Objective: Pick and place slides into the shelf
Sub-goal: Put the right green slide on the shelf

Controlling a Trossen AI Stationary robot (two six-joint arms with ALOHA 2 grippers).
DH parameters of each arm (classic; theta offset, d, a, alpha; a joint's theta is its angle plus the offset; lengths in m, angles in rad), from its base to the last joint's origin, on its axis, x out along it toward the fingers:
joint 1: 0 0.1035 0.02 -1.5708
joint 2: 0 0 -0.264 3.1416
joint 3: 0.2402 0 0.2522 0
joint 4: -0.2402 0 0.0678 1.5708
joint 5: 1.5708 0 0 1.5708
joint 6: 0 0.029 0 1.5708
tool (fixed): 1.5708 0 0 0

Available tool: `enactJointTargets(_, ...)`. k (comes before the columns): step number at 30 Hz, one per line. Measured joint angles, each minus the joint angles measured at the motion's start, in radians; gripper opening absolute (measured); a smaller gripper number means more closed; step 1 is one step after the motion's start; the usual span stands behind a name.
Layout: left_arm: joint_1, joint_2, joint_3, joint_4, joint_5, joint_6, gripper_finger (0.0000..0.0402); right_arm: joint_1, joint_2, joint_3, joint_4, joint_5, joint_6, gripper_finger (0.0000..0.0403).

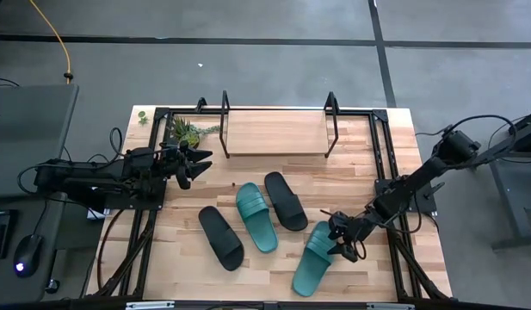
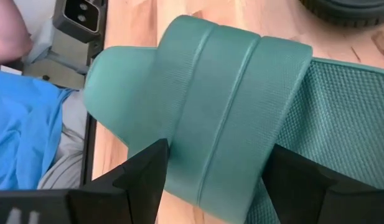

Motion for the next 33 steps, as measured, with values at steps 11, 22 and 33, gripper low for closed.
enactJointTargets(11,0.0,0.0,0.0,0.0,0.0,0.0,0.0246,0.0,0.02,0.001,0.007,0.004,0.015,0.017)
enactJointTargets(22,0.0,0.0,0.0,-0.001,0.0,0.0,0.0246,-0.013,0.02,0.001,-0.008,0.003,0.007,0.0007)
enactJointTargets(33,0.0,0.08,0.0,0.071,0.042,0.031,0.0246,-0.1,-0.028,0.001,-0.02,-0.116,-0.018,0.0002)
